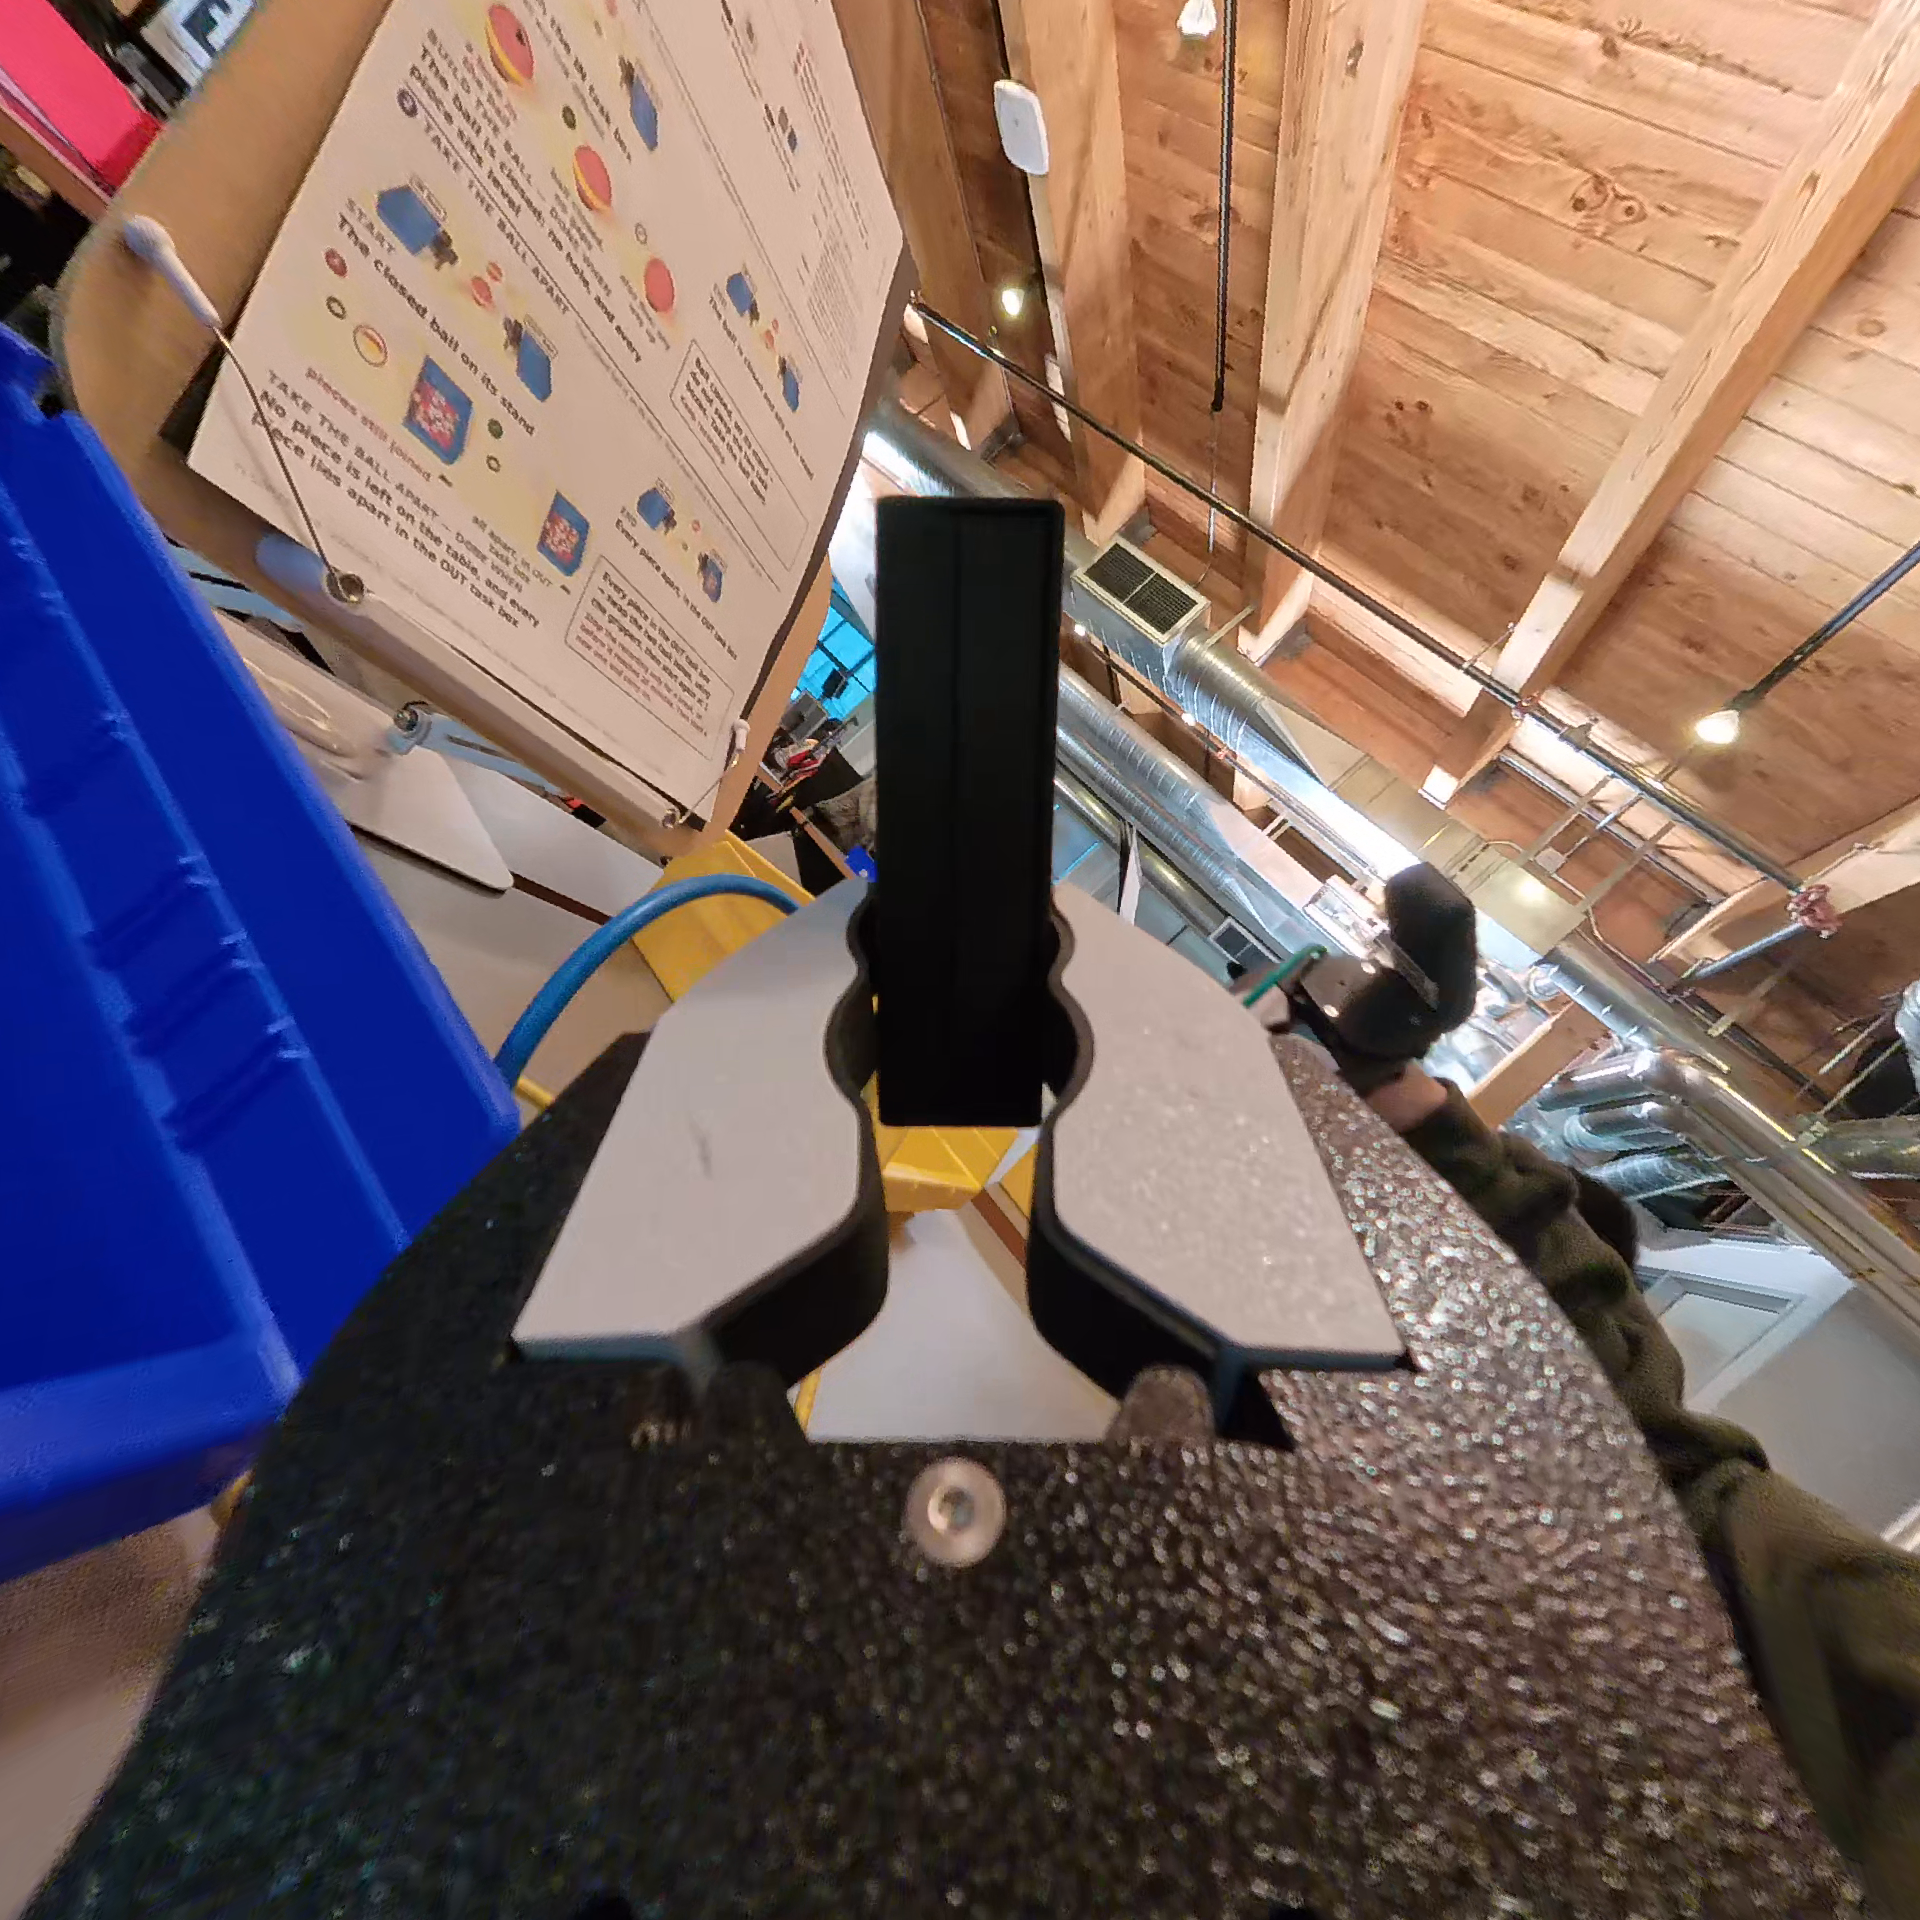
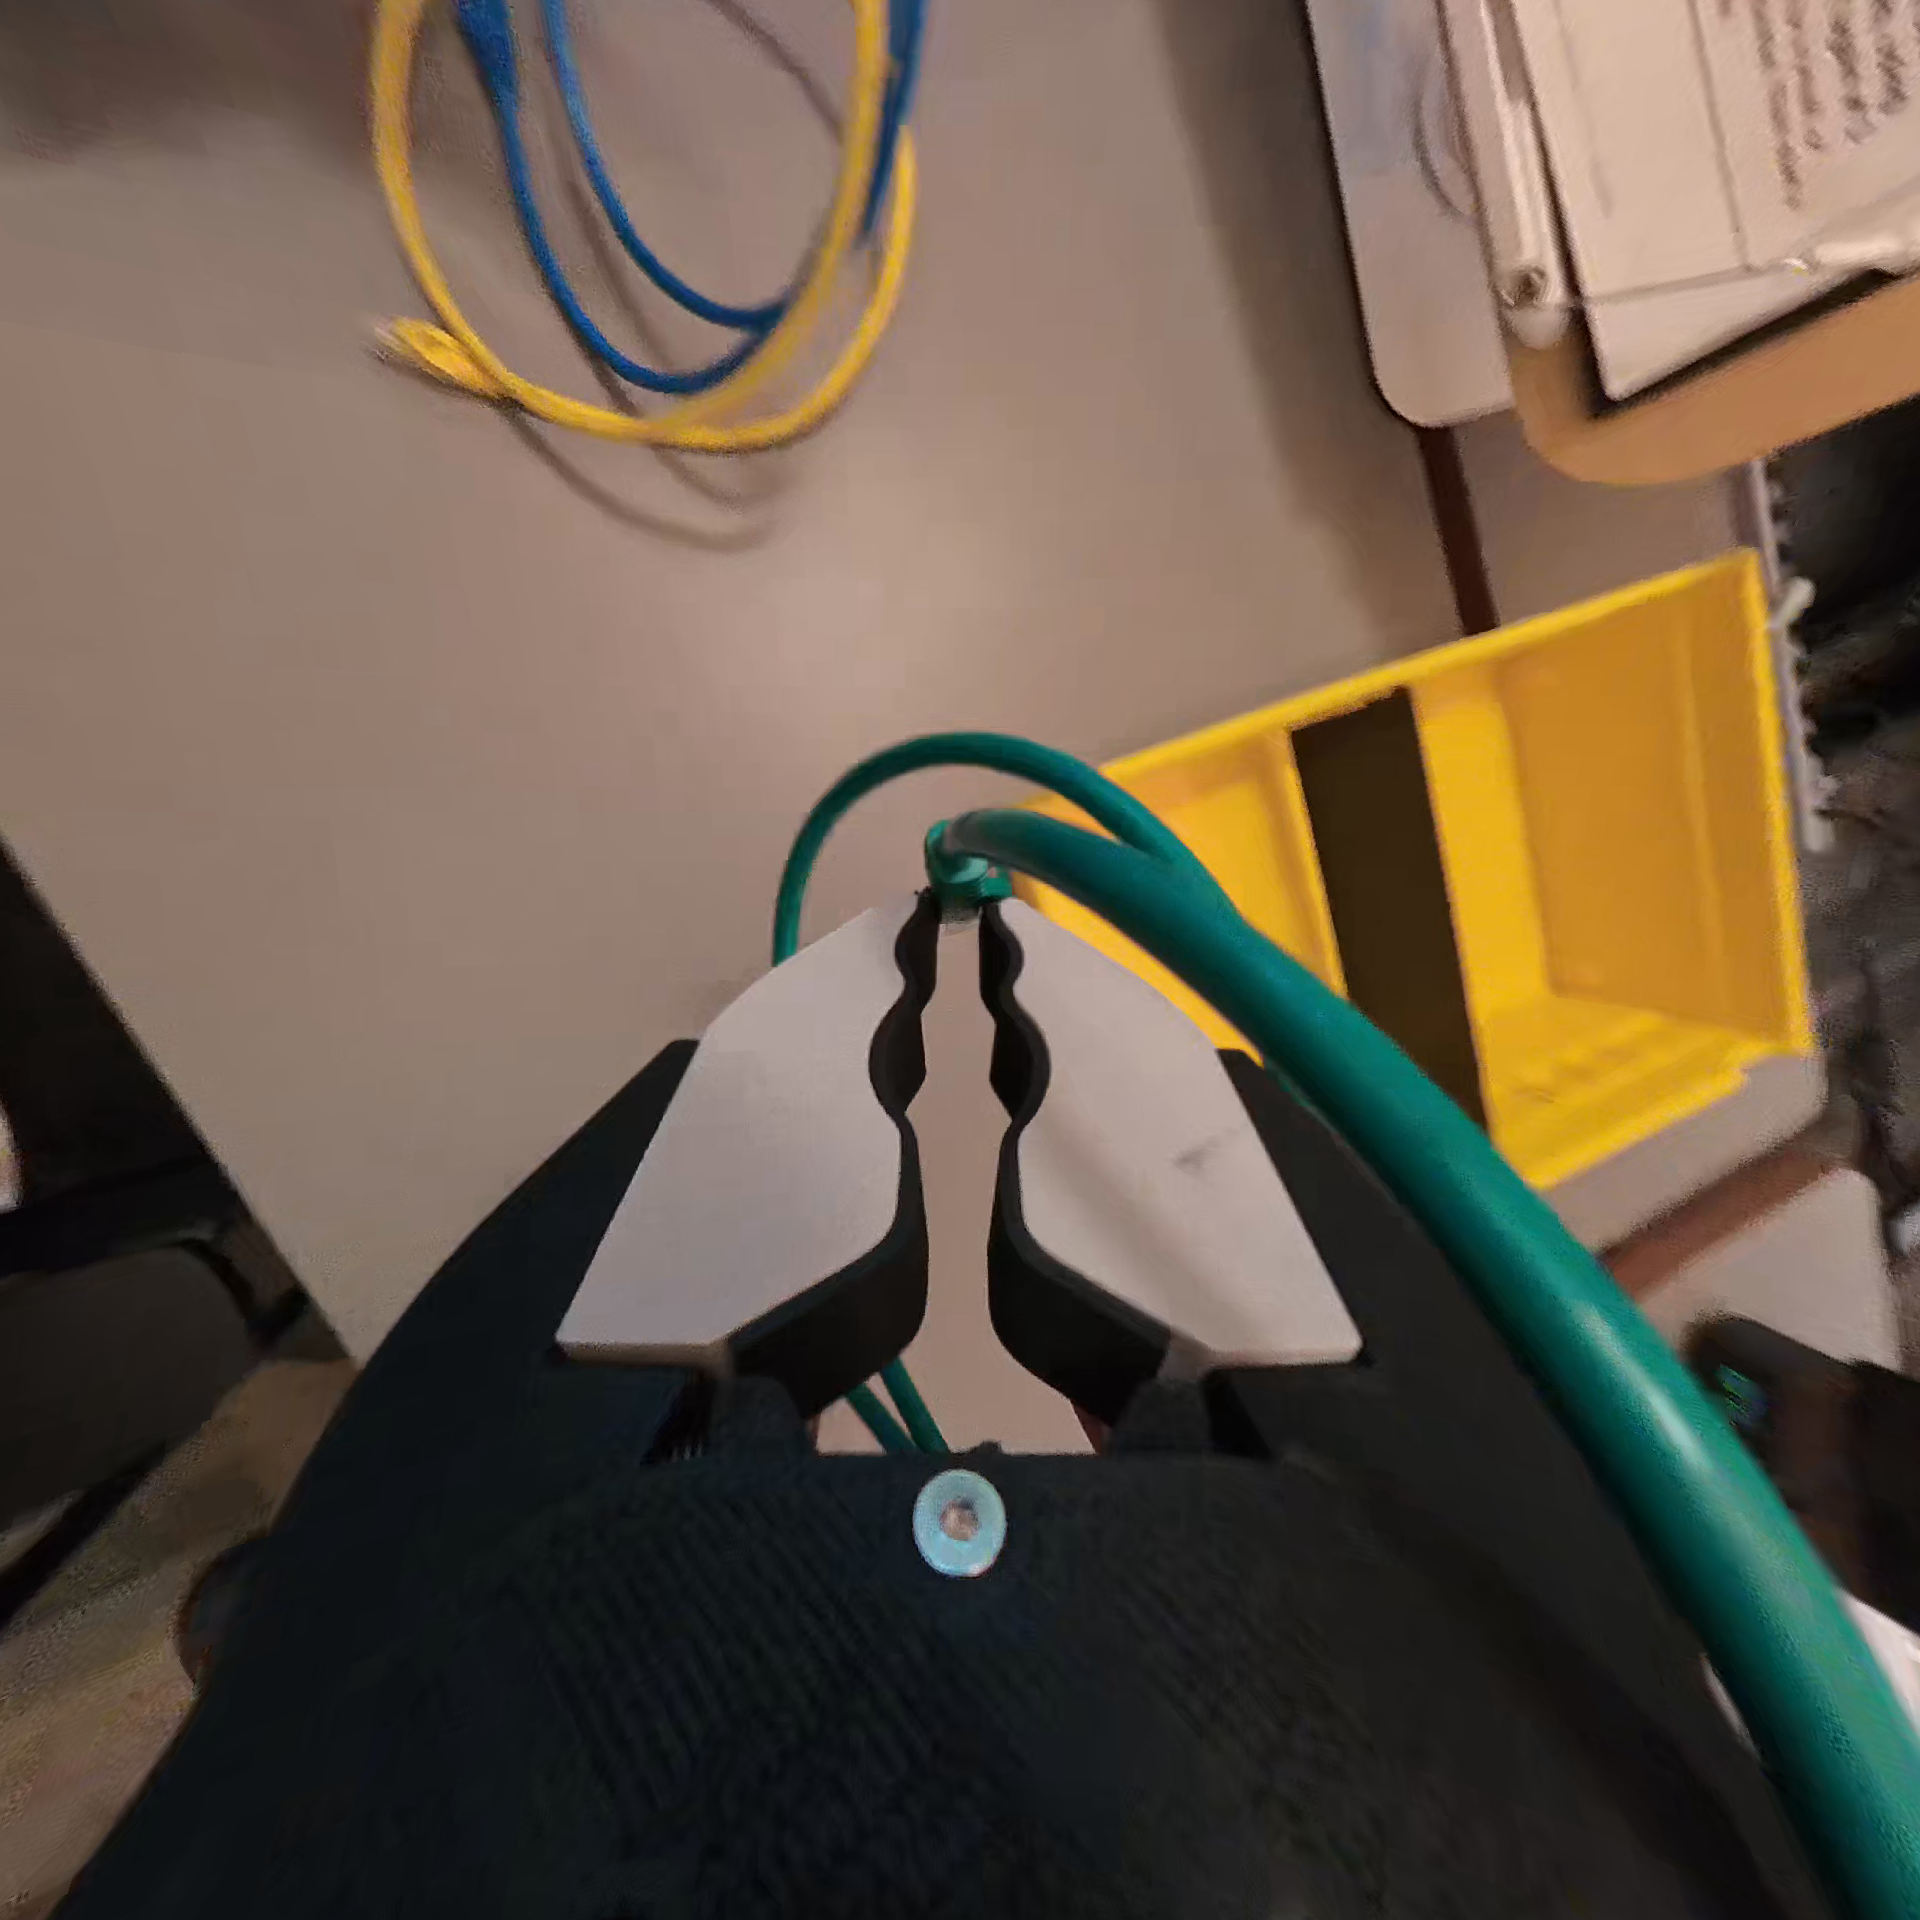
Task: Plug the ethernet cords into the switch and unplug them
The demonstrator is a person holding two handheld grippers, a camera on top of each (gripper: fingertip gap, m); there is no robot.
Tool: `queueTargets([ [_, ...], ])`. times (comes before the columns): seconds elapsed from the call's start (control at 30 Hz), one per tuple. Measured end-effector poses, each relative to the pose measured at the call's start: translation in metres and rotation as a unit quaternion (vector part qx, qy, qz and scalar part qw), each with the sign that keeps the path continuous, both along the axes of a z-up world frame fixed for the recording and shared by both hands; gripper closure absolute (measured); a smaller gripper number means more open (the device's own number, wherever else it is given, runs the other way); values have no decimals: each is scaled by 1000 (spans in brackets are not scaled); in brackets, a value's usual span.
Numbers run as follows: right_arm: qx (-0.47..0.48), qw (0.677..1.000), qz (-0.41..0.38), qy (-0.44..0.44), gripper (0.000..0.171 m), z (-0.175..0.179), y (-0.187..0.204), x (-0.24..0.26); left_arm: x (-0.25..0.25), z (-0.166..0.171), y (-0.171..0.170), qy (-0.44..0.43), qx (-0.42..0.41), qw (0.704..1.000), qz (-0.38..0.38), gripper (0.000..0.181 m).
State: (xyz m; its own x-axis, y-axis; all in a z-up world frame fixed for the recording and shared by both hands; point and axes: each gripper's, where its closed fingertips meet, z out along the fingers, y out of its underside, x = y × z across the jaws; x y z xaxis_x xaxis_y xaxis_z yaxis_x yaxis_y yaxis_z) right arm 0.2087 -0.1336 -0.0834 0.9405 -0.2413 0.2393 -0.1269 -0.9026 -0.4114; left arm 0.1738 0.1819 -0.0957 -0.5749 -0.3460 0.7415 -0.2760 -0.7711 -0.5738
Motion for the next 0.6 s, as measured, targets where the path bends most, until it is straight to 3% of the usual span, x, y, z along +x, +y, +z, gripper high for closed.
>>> queueTargets([
  [0.23,-145,988,17,-44,163,-17,-46,78,-1,-5,-13,8,0,1000,-28,154],
  [0.4,-136,988,48,-48,163,-58,-39,107,-1,-7,-15,10,2,999,-35,154],
  [0.6,-114,992,25,54,163,-109,-35,111,0,-12,-19,17,0,999,-48,154],
])
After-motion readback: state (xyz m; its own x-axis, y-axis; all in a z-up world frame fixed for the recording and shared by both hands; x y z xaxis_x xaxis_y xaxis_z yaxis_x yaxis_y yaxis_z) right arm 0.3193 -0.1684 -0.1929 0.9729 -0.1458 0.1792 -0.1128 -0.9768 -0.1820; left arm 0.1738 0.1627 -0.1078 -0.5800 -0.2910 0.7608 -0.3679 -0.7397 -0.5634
